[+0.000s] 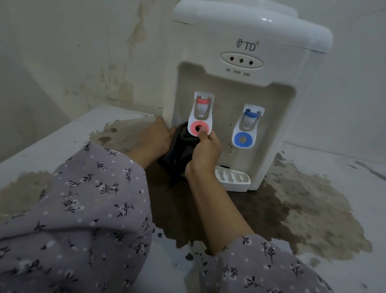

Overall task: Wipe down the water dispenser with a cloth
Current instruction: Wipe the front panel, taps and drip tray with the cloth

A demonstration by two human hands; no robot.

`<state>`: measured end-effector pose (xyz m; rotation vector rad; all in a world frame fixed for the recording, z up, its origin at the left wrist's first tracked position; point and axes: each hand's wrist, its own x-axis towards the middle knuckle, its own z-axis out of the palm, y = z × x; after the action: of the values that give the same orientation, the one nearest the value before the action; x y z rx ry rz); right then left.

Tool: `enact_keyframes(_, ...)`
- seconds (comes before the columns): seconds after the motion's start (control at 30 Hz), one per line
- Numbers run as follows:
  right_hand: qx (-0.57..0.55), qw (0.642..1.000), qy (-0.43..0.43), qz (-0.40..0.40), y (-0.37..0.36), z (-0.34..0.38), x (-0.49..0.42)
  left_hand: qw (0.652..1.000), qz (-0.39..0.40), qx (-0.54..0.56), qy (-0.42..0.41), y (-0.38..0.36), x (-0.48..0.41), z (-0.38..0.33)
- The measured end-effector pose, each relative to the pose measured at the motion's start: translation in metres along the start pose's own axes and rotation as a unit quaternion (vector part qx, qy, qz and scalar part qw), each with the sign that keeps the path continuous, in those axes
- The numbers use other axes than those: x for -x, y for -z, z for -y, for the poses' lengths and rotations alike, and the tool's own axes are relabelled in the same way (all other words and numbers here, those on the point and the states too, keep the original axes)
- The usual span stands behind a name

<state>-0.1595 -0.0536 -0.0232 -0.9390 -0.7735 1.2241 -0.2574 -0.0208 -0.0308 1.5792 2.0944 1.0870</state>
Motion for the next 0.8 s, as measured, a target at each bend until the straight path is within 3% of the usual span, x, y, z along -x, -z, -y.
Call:
enact_keyframes(0.2, 0.002, 0.999, 0.037, -0.025, 0.009, 0.003, 0.018, 0.999, -0.019, -0.021, -0.033, 0.006, 0.025, -0.002)
enact_keyframes(0.4, 0.013, 0.998, 0.061, 0.005, 0.022, 0.005, 0.048, 0.998, -0.010, 0.009, -0.057, 0.019, 0.053, 0.003)
enact_keyframes(0.67, 0.000, 0.996, 0.084, -0.004, 0.033, -0.001, 0.083, 0.996, -0.015, -0.013, -0.087, 0.029, 0.093, 0.012)
enact_keyframes(0.8, -0.007, 0.997, 0.072, 0.031, 0.036, -0.008, 0.092, 0.996, -0.001, -0.034, -0.077, 0.035, 0.105, 0.004)
